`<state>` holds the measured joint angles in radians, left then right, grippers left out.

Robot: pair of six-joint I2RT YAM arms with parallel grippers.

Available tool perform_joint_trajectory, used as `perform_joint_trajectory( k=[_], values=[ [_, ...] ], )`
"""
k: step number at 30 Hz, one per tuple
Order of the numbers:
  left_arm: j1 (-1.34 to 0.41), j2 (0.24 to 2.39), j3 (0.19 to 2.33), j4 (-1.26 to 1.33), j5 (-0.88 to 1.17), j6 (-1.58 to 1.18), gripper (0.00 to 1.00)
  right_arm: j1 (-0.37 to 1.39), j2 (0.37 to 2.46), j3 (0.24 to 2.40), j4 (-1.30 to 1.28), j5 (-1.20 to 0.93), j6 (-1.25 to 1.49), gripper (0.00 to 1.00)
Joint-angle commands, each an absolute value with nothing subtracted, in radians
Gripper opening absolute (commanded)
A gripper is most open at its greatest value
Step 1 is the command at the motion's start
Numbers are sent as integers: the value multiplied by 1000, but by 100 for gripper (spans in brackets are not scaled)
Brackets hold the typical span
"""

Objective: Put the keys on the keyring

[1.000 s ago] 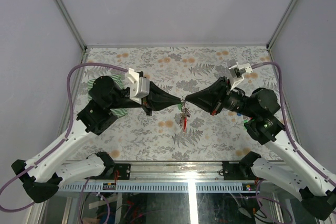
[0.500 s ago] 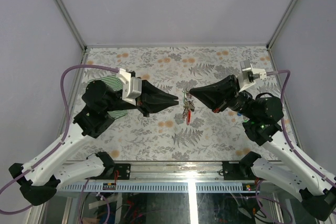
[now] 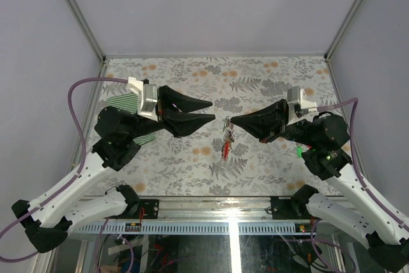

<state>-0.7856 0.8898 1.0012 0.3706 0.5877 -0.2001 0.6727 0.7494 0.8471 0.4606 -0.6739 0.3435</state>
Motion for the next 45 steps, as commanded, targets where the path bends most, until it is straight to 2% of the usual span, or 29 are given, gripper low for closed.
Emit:
perform_joint_trajectory(
  k=[1,10,16,36,39,42,45],
  values=[
    [-792,913,997,532,557,-289,39,669,732,942,422,-708,195,0],
    [-800,976,1003,592,644,-342,41,669,737,968,426,-713,173,0],
    [-808,1002,1006,592,702,-353,39,669,741,979,438,-726,182,0],
    [-822,1048,1019,574,719,-345,19,669,745,980,449,-735,195,0],
    [-824,1052,1022,571,722,-342,13,669,744,981,450,-738,195,0],
    [-825,1049,1025,565,729,-337,0,669,744,977,448,-738,194,0],
    [-827,1048,1038,543,740,-325,0,669,743,978,440,-739,193,0]
  ],
)
